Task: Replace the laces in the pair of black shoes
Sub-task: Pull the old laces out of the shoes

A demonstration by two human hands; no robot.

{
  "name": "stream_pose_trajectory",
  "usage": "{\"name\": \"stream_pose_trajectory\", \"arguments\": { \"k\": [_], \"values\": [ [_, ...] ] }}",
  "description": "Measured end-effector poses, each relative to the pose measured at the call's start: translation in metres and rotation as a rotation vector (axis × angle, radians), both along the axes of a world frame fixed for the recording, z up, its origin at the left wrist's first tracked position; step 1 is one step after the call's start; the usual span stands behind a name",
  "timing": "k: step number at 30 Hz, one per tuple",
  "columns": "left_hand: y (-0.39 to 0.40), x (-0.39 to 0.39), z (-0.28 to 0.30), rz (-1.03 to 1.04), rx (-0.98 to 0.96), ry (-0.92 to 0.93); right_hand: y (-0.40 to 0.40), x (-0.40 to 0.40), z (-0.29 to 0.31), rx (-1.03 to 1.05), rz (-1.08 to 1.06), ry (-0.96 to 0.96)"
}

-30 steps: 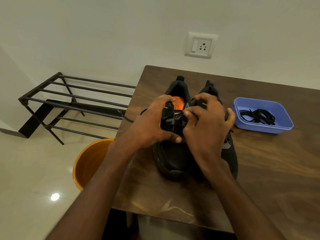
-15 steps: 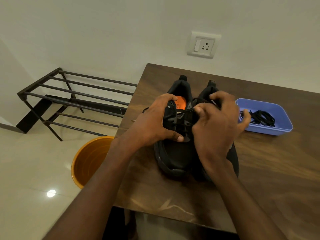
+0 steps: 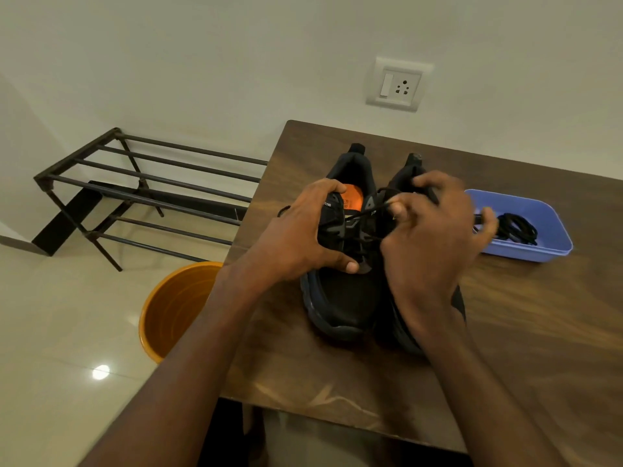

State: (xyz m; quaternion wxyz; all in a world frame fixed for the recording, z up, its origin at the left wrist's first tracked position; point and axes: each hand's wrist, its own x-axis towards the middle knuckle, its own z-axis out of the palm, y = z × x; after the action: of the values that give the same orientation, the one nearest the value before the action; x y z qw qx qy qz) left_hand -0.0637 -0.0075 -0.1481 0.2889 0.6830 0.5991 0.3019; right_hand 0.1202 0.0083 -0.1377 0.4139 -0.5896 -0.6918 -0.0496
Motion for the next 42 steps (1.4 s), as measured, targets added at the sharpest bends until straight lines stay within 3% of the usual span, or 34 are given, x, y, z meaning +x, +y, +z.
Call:
{"name": "stream_pose_trajectory", "arguments": {
  "k": [3, 8, 10, 16, 21, 24, 37, 40, 42],
  "values": [
    [0.000, 0.000, 0.000, 0.003, -0.007, 0.002, 0.001, 0.015, 0.010, 0.053, -0.054, 0.027],
    [-0.001, 0.000, -0.002, -0.001, 0.012, 0.011, 0.000, -0.010, -0.002, -0.203, 0.223, -0.311],
    [-0.001, -0.001, -0.003, -0.006, 0.017, 0.010, 0.001, -0.016, -0.008, -0.247, 0.251, -0.259],
    [0.001, 0.005, -0.003, -0.019, 0.004, -0.011, -0.004, -0.001, -0.010, -0.051, 0.063, -0.001],
    [-0.001, 0.004, -0.002, -0.013, 0.032, 0.008, 0.003, -0.009, -0.009, -0.174, 0.184, -0.216],
    [0.000, 0.004, -0.001, -0.046, 0.068, 0.071, 0.002, -0.011, -0.011, -0.224, 0.234, -0.245],
    [-0.003, 0.003, 0.003, -0.003, 0.092, 0.112, 0.007, -0.011, -0.010, -0.054, 0.089, 0.050],
    [-0.003, 0.002, 0.002, 0.017, 0.078, 0.113, 0.005, 0.009, 0.001, 0.000, 0.165, 0.288],
    [-0.003, 0.004, 0.002, -0.002, 0.064, 0.161, 0.002, 0.029, 0.011, -0.077, 0.303, 0.444]
  ]
}}
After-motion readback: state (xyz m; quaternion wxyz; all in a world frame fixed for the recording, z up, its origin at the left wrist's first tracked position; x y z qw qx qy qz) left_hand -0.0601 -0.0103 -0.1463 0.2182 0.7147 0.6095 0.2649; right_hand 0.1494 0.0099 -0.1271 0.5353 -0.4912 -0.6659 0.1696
